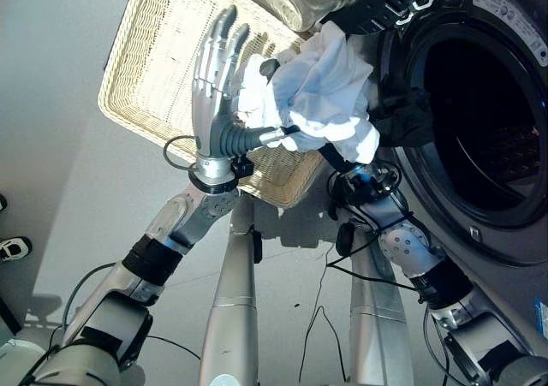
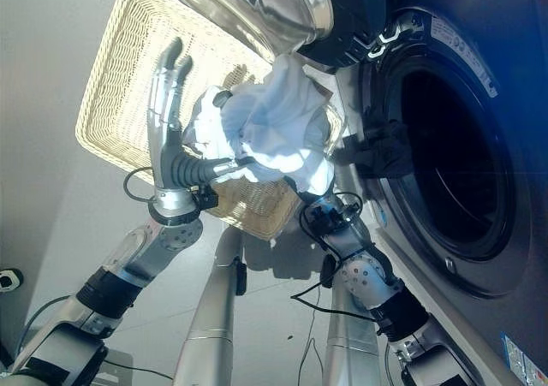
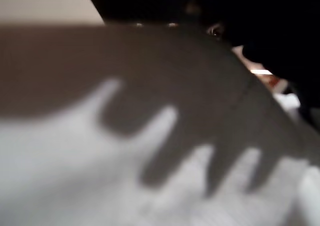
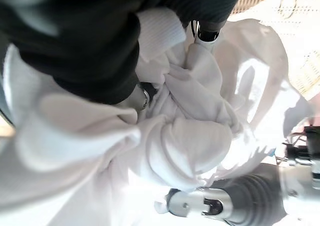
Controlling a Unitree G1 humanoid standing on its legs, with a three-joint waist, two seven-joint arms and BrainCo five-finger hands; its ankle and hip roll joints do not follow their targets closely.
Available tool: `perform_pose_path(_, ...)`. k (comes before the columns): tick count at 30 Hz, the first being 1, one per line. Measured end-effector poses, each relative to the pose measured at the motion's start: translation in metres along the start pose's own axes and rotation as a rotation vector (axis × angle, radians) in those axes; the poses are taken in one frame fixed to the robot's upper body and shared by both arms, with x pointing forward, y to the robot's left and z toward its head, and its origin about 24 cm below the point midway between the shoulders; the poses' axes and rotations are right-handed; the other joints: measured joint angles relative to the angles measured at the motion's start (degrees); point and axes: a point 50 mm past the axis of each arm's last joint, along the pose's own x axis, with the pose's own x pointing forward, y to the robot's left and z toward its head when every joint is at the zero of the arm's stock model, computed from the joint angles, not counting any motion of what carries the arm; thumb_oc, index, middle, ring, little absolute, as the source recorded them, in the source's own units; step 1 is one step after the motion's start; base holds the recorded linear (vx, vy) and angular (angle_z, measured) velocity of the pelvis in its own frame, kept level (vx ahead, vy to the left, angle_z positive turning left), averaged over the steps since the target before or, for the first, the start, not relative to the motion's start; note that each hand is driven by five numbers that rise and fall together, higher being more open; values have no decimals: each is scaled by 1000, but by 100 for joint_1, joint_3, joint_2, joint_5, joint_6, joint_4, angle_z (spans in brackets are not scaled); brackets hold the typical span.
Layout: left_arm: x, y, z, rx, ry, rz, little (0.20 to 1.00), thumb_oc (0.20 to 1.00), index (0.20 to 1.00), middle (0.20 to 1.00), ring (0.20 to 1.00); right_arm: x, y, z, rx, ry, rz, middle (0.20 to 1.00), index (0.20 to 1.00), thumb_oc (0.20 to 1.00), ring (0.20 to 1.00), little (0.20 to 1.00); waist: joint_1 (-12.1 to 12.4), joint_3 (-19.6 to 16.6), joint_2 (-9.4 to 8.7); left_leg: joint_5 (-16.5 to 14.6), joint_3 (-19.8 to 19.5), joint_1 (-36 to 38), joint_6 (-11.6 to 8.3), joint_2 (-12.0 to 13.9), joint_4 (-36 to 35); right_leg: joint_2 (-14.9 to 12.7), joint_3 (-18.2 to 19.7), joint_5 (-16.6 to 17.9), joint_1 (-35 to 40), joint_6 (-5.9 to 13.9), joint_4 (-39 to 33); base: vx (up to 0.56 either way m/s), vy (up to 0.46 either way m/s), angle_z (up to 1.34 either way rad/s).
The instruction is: Put the clothes into the washing machine.
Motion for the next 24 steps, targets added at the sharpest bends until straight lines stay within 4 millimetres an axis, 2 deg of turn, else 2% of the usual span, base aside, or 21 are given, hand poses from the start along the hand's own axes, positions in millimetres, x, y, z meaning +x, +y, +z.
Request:
perform_pose_path(7,0,6,2,-203,101,132,1000,1000,1000,1000,1000,2,-1,8,5,-79,-14,200,200,200,200,200,1,0,0,0,-5,-1,0,-1,9,0,-6,-2,7,1,3,0,0,0)
perform_pose_path(11,1,7,1,-304,159,114,1000,1000,1000,1000,1000,0,-6,21,-18,-151,-59,200,200,200,200,200,-2,0,0,0,-6,-1,0,-1,21,0,-7,-2,8,1,-4,0,0,0)
perform_pose_path(15,-1,7,-2,-325,188,97,1000,1000,1000,1000,1000,-8,-15,33,-40,-238,-129,200,200,200,200,200,-12,0,0,0,-6,-1,1,-3,41,0,-7,-1,22,1,-9,0,0,0)
perform_pose_path(20,-11,10,-21,-290,303,124,1000,1000,1000,1000,1000,-21,-47,43,-70,-292,-325,200,200,200,200,200,-40,0,0,-11,-6,16,-9,-3,113,1,-9,0,78,1,-23,-3,41,0)
perform_pose_path(24,-22,10,-43,-197,402,116,1000,1000,1000,1000,1000,-34,-78,35,-78,-230,-498,200,200,200,200,200,-40,0,-1,-17,-6,18,-14,-2,127,2,-8,0,86,1,-31,-2,41,0)
